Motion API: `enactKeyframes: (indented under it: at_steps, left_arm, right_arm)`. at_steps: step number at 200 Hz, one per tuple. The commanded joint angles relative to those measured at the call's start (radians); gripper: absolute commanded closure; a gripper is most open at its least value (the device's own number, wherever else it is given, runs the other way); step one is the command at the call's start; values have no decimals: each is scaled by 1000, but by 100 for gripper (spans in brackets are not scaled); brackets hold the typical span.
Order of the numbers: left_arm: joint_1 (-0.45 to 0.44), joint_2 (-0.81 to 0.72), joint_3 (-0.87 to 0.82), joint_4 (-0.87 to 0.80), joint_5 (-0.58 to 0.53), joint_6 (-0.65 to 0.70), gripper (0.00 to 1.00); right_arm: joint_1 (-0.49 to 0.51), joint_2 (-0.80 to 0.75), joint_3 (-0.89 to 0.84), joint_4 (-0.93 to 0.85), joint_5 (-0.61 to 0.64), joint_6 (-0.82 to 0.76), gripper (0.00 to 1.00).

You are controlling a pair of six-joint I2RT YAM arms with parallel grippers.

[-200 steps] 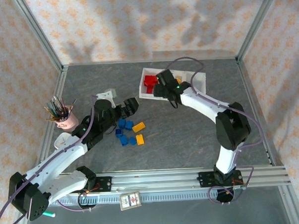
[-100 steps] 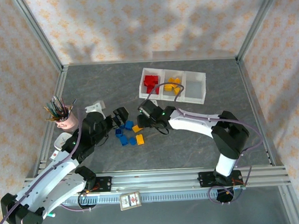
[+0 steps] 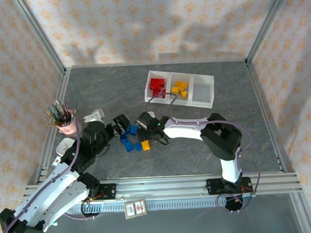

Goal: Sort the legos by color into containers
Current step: Pick up the lego from the center of the table.

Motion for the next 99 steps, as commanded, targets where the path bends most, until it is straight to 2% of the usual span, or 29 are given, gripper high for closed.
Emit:
enactKeyframes:
  at_steps: [1, 57, 99]
  left_arm:
    - [8, -15, -6, -30, -28, -8, 1]
    - [10, -15, -9, -33, -39, 0, 1]
    - [13, -11, -12, -25, -39, 1, 1]
  right_arm:
    - [13, 28, 50, 8, 33, -61, 8]
    - [18, 92, 107, -6, 39, -104, 6]
    - [19, 136, 128, -25, 46, -115, 14]
